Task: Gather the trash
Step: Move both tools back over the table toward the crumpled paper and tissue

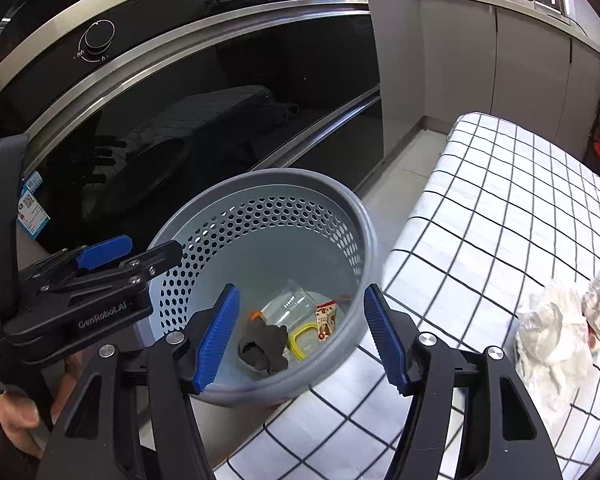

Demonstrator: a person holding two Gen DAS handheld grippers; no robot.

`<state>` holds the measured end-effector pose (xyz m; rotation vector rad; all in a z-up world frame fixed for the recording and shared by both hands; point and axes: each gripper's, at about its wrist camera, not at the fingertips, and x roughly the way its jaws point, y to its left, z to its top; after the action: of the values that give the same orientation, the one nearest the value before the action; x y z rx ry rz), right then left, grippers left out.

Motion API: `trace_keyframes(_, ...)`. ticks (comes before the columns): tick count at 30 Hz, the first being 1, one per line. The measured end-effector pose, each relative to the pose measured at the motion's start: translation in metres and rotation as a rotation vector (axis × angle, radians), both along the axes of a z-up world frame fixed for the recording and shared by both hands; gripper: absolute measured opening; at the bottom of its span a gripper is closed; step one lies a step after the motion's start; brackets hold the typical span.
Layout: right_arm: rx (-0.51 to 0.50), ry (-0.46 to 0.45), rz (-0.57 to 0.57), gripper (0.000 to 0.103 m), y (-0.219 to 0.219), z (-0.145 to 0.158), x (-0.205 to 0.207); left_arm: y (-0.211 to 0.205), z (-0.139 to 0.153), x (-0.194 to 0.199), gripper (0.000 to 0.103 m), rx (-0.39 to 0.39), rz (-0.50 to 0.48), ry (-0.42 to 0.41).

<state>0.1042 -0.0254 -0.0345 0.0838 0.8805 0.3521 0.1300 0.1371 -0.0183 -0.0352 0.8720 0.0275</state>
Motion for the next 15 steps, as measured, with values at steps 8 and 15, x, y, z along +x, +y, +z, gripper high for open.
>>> trace_keyframes(8,-0.010,0.001,-0.078,0.064,-0.038,0.002,-0.039,-0.017,0.006,-0.012,0.070,-0.021,-0.042,-0.018)
trace_keyframes(15,-0.044,0.008,-0.199,0.065,-0.101,-0.001,-0.076,-0.043,0.008,-0.026,0.075,-0.037,-0.098,-0.037)
